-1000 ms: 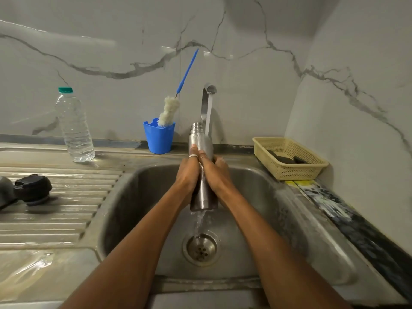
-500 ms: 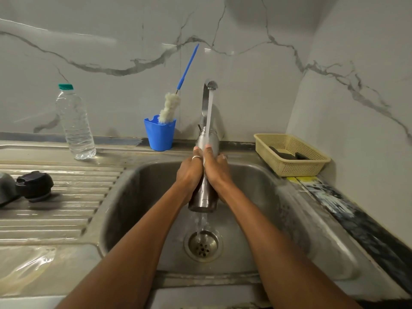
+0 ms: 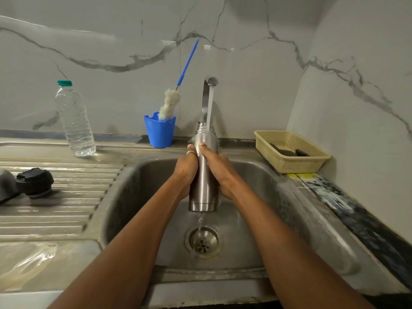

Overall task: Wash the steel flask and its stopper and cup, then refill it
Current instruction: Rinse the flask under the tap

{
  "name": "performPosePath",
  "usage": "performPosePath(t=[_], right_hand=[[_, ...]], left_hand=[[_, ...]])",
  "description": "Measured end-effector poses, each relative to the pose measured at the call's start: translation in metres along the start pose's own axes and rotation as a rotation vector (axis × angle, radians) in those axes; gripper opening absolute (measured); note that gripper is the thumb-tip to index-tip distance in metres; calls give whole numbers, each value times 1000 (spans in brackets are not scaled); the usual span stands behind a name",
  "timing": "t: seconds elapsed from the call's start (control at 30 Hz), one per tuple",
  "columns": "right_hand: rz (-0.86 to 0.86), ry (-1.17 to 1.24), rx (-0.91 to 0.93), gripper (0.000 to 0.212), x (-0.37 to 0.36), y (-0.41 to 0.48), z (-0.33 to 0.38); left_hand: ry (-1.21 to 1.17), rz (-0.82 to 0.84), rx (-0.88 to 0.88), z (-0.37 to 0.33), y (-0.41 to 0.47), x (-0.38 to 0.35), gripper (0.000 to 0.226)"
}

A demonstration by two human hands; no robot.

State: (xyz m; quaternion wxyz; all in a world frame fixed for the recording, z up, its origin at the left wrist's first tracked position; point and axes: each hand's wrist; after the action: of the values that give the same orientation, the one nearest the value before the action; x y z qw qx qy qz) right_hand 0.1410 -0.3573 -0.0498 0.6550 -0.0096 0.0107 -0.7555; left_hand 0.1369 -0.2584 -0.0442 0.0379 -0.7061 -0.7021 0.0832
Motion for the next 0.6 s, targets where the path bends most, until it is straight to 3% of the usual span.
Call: performPosePath(t=[0.13,0.27,0.4,0.43,0.53,0.6], right_hand=[[-53,-39,7,71,-4,-2,-2],[-75,-76,66,65,-9,-2,4],[61,-64,122,16,-9,-5,7],[70,-96,127,14,-8,-5,6],[21,-120,120,44,-4,-8,4],[0,-99,131,50,-1,-8,5]], left_hand=[[109,-53,-35,2,3,2,51],[65,27,-53,-2,-7,-2,53],[1,109,-83,-4,-10,-6,70],[-5,104,-74,-4,-9,-6,72],[-26,-5,-28,-2,-6,-3,75],[-48,-27,7,-3,-4,-2,77]])
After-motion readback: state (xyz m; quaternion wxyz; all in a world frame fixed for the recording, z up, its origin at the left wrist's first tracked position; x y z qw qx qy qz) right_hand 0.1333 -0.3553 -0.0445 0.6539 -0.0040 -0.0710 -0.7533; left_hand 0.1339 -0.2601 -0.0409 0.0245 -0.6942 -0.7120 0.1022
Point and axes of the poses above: each hand's wrist, its own y-axis towards the middle knuckle, its own x-axis out of the back of the hand, z = x × y, and after that the axes turned 4 degrees about y, right-handed
